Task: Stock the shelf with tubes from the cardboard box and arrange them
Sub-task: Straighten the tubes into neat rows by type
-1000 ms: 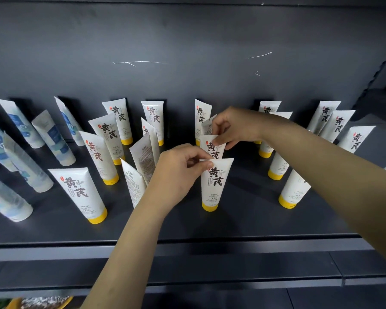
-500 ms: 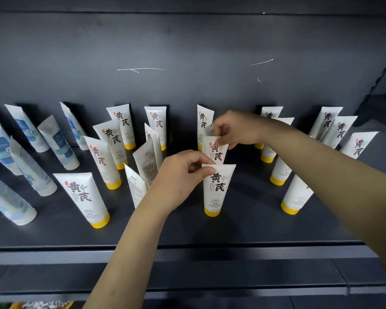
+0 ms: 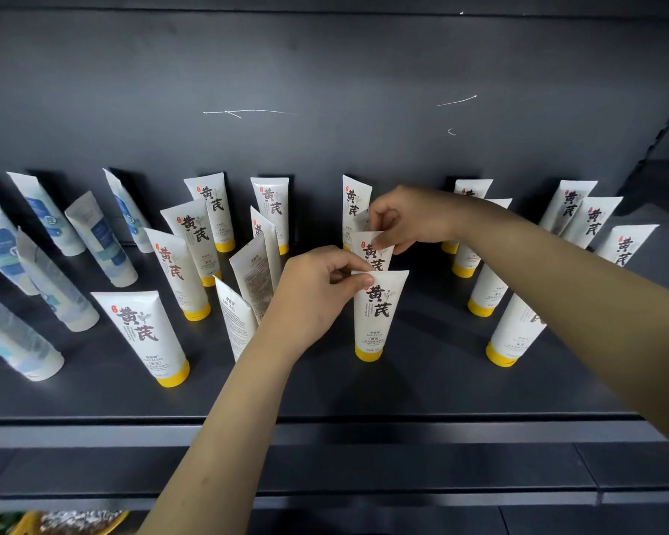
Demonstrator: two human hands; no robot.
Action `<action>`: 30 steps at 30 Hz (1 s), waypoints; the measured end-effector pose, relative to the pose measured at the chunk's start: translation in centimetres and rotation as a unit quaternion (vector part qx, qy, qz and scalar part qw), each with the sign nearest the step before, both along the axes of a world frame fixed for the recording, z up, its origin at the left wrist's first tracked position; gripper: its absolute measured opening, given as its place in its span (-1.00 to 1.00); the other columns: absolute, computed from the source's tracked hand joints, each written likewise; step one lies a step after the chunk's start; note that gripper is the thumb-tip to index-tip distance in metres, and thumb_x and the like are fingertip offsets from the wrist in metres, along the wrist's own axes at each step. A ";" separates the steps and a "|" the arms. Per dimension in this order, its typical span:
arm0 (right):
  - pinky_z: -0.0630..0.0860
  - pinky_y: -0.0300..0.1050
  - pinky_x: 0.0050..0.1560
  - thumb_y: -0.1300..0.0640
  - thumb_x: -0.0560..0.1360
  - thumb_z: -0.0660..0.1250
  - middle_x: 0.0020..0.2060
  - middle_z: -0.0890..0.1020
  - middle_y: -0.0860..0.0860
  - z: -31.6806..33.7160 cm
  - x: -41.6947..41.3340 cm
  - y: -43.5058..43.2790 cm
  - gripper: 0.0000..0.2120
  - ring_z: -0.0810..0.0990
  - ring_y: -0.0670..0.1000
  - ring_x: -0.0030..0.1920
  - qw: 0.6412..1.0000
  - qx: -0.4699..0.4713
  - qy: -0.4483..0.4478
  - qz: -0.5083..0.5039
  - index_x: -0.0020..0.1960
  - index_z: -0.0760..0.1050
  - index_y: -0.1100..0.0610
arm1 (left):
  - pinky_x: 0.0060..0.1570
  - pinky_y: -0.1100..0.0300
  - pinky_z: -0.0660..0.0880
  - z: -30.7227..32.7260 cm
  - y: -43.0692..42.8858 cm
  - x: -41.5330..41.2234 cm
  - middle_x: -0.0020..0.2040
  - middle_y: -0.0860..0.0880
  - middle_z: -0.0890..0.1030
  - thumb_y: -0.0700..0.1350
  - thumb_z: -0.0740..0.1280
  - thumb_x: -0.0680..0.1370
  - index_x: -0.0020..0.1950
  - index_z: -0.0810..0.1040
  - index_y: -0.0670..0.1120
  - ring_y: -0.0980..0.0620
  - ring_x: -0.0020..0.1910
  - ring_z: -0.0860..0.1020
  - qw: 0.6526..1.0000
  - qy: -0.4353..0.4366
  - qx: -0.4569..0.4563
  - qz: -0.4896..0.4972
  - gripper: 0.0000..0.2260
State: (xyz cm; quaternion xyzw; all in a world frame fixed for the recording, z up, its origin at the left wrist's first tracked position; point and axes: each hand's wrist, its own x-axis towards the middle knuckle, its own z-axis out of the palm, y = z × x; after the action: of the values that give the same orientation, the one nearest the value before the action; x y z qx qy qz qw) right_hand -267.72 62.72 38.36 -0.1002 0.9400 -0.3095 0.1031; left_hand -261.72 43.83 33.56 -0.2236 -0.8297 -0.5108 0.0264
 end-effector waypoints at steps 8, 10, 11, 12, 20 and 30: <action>0.62 -0.10 -0.01 0.22 0.45 0.43 -0.08 0.66 0.04 0.7 -0.2 0.4 -0.84 0.65 -0.01 -0.02 0.999 -0.003 -0.034 0.010 0.02 0.56 0.21 | -0.08 0.36 0.51 0.1 -0.3 -0.2 -0.12 0.04 0.66 -0.16 0.44 0.46 -0.08 0.66 0.00 0.12 -0.15 0.60 1.000 -0.018 -0.009 -0.024 -0.92; 0.61 -0.14 -0.03 0.17 0.45 0.43 -0.06 0.66 0.04 1.4 -0.4 0.6 -0.81 0.64 -0.02 -0.02 0.999 -0.012 -0.028 0.009 0.03 0.57 0.20 | -0.14 0.44 0.47 0.1 -0.3 -0.3 -0.11 0.05 0.66 -0.15 0.43 0.47 -0.07 0.66 0.00 0.16 -0.17 0.59 0.999 -0.018 -0.017 -0.028 -0.92; 0.61 -0.15 -0.02 0.13 0.45 0.43 -0.05 0.67 0.05 1.8 -0.5 0.8 -0.79 0.64 -0.02 -0.03 1.000 -0.021 -0.020 0.005 0.04 0.57 0.20 | -0.14 0.44 0.47 0.1 -0.4 -0.4 -0.10 0.06 0.66 -0.14 0.43 0.47 -0.07 0.66 0.00 0.16 -0.16 0.59 0.999 -0.021 -0.022 -0.030 -0.92; 0.60 -0.13 0.00 0.11 0.46 0.42 -0.04 0.66 0.06 2.2 -0.7 1.0 -0.79 0.63 -0.01 -0.03 0.999 -0.032 -0.010 -0.003 0.04 0.57 0.20 | -0.12 0.43 0.47 0.2 -0.4 -0.4 -0.09 0.08 0.66 -0.13 0.43 0.47 -0.07 0.65 0.01 0.16 -0.15 0.59 0.999 -0.025 -0.026 -0.032 -0.92; 0.59 -0.03 0.08 0.14 0.49 0.39 0.06 0.64 0.09 3.0 -3.3 1.1 -0.78 0.61 0.07 0.04 0.999 -0.011 0.029 -0.032 0.11 0.58 0.17 | -0.12 0.41 0.47 0.8 -0.6 -0.7 -0.16 0.15 0.64 -0.12 0.43 0.47 -0.13 0.63 0.05 0.24 -0.19 0.56 0.997 -0.043 -0.046 -0.054 -0.93; 0.61 -0.08 0.04 0.01 0.42 0.46 -0.07 0.68 0.10 1.4 -5.3 0.0 -0.71 0.66 0.02 -0.03 0.998 0.023 0.010 -0.054 0.00 0.63 0.22 | -0.04 0.30 0.51 0.9 -0.5 -0.9 -0.14 0.11 0.65 -0.11 0.44 0.46 -0.11 0.64 0.01 0.18 -0.15 0.58 0.996 -0.047 -0.055 -0.056 -0.96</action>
State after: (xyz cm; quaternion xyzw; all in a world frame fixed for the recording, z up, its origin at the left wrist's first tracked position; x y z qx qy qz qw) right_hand -272.99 62.68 39.80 -0.0498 0.9519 -0.2918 0.0795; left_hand -262.65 43.33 34.43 -0.2470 -0.8429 -0.4751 -0.0534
